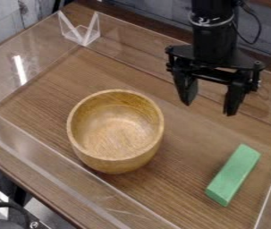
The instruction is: Remove the green block from inside the brown bowl and put it on the table
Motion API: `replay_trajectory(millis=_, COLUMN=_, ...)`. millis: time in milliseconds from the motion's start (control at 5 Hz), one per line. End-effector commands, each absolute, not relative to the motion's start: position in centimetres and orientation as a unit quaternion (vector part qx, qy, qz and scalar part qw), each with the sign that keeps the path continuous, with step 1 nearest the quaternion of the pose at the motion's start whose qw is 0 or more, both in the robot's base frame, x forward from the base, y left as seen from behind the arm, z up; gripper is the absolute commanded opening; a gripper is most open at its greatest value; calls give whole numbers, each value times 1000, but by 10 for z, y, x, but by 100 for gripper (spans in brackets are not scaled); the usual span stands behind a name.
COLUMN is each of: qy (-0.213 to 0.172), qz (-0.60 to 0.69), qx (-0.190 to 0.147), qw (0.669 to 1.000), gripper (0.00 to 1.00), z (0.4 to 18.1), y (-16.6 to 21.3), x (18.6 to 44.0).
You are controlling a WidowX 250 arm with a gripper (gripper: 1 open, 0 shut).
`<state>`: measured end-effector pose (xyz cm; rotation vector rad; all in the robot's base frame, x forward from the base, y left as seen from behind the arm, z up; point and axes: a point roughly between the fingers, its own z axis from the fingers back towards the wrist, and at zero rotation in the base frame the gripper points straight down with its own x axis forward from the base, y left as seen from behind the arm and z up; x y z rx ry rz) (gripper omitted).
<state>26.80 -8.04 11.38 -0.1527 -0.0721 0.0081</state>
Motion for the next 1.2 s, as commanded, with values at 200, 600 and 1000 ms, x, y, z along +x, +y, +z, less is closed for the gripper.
replay_trajectory(millis=200, qy=-62, qz=-5, qx=-83, qw=995, gripper=100, z=121, y=-83, x=273)
replay_trajectory(millis=600, qy=-61, qz=-19, qx=-84, qw=994, gripper=100, z=112, y=-92, x=272)
replay_trajectory(millis=1000, qy=-53, qz=-46, qx=-80, qw=994, gripper=100, z=78, y=-122, x=263)
